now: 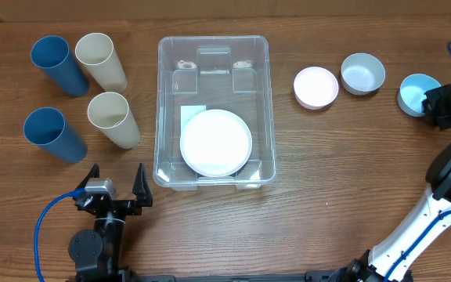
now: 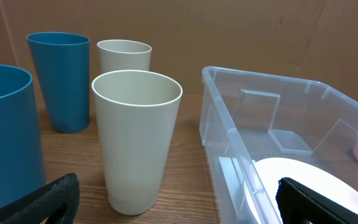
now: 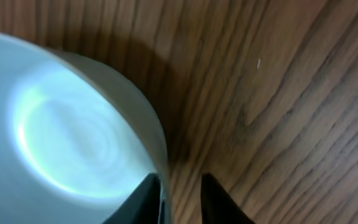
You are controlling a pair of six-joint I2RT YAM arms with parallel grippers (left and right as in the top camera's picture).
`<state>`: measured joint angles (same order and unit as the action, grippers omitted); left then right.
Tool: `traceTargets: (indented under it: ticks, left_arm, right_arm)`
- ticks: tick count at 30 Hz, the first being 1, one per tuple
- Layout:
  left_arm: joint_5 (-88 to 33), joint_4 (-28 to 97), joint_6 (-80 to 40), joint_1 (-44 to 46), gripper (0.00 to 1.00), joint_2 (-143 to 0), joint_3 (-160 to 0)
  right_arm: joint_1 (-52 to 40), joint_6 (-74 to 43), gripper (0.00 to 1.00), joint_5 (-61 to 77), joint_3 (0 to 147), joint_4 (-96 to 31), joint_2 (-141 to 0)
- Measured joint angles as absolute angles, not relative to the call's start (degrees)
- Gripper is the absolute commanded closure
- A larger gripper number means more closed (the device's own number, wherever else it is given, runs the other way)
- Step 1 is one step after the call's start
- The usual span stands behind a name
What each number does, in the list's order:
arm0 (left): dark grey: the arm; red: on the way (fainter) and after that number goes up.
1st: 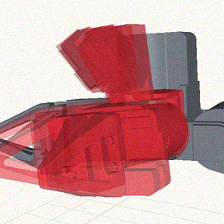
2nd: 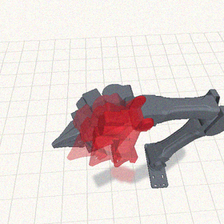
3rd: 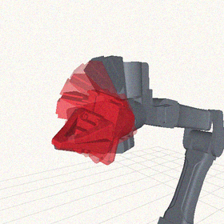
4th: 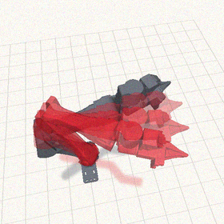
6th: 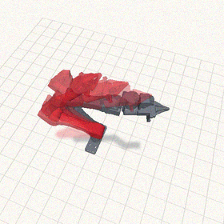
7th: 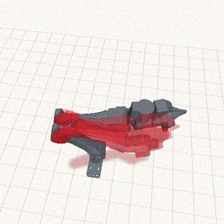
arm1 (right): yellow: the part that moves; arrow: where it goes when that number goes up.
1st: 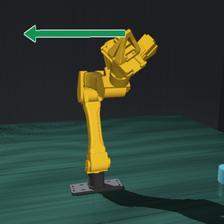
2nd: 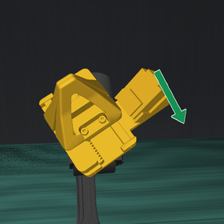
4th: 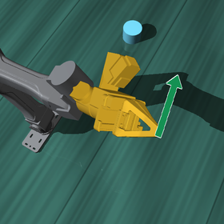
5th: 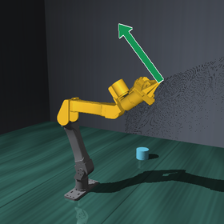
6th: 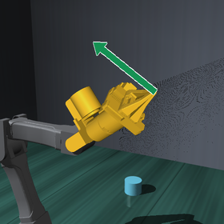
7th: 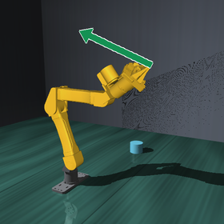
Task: Pack container
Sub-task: 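Move the right gripper to the light-blue bowl and grasp its rim, then carry the light-blue bowl into the bin's upper area and release it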
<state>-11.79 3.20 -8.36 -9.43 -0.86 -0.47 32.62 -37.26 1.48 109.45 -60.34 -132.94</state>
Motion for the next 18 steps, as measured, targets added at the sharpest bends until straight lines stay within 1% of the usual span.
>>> traceTargets:
  ticks: [6, 13, 18]
  left_arm:
    - [-11.8, 3.2, -8.4, -9.4, 0.00, -0.9, -0.5]
    - [-11.8, 3.2, -8.4, -9.4, 0.00, -0.9, -0.5]
    - [-11.8, 3.2, -8.4, -9.4, 0.00, -0.9, -0.5]
  right_arm:
    - [32.6, -37.3, 0.96, 1.7, 109.3, -61.6, -132.9]
    - [32.6, -35.2, 0.96, 2.7, 113.0, -70.3, -132.5]
    - [32.4, -31.6, 0.96, 3.7, 118.7, -75.6, -125.3]
